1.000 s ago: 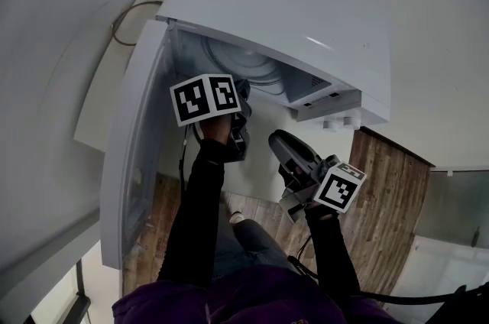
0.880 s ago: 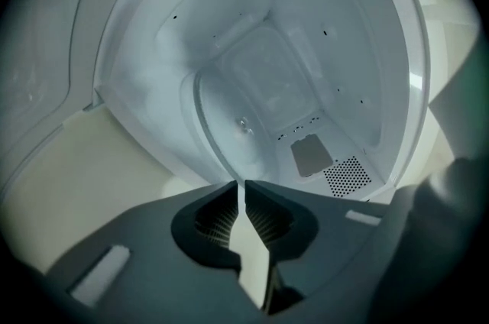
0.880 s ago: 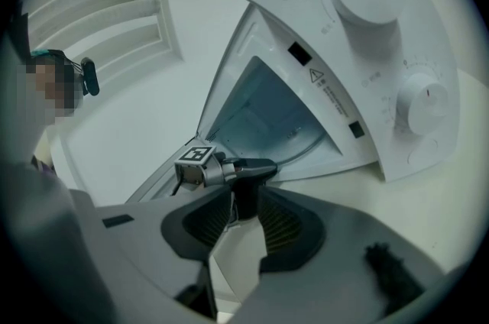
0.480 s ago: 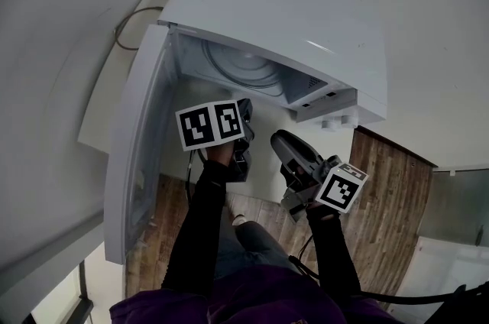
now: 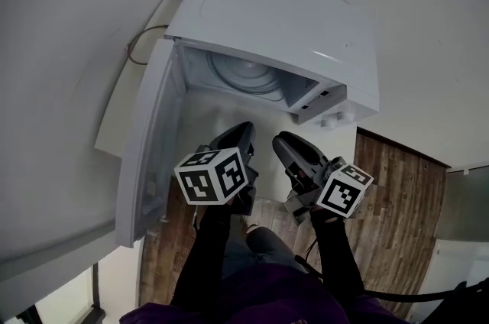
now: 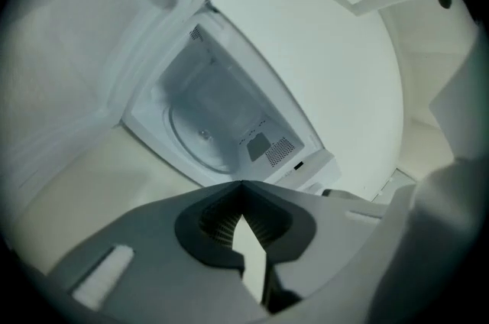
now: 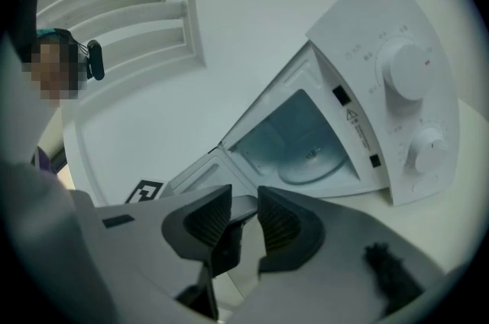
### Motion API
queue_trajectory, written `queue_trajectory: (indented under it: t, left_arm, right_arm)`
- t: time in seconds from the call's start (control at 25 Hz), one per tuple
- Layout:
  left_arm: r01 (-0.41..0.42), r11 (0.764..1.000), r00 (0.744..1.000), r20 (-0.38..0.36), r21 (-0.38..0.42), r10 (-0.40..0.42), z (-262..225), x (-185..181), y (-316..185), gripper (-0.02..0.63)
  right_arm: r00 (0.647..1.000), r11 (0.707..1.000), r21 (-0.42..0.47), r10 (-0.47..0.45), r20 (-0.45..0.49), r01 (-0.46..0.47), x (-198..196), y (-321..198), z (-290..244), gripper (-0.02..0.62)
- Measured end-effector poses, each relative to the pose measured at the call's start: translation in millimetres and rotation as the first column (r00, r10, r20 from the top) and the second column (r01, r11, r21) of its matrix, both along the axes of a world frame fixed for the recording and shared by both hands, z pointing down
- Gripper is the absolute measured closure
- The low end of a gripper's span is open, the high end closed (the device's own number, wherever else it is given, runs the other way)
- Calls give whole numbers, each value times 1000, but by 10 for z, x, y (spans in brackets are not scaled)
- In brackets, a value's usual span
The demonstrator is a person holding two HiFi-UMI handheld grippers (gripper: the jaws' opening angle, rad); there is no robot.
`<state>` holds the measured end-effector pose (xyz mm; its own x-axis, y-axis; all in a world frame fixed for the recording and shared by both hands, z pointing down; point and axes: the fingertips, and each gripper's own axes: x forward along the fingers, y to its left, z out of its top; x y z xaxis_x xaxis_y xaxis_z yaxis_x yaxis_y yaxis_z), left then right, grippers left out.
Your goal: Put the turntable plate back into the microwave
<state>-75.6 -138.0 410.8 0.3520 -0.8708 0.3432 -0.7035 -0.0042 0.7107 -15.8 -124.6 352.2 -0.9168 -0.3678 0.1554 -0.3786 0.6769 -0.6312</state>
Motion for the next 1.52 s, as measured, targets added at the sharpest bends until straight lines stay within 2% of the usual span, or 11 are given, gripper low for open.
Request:
queue_trajectory:
  t: [0.16,0.32,0.52,0.72,1.04,1.52]
  left_arm:
    - [26,994,986,161,106,-43,-402,10,157,598]
    - [32,975,944,315,219,-101,-818,58,339,598]
    - [35,949,892,418,314,-171,-1260,188,551,598]
    - [23,923,853,475,383,-218,-1616,365,736,598]
    - [13,899,819,511,438,-260,-1962,563,925,598]
    - [30,889,810,510,457,-289,-2051,663,1005,598]
  right_arm:
    - [1000,998,54,5,26,-6,33,83,-228,518]
    - [1000,990,141,6,12,-8,112,192,-479,525]
    - [1000,964,264,14,-16,-9,247,335,-855,539]
    - [999,928,372,16,-42,1,329,485,-1168,557]
    - [998,889,456,3,-61,25,434,674,-1490,584]
    - [995,863,504,19,-96,32,609,757,-1568,584]
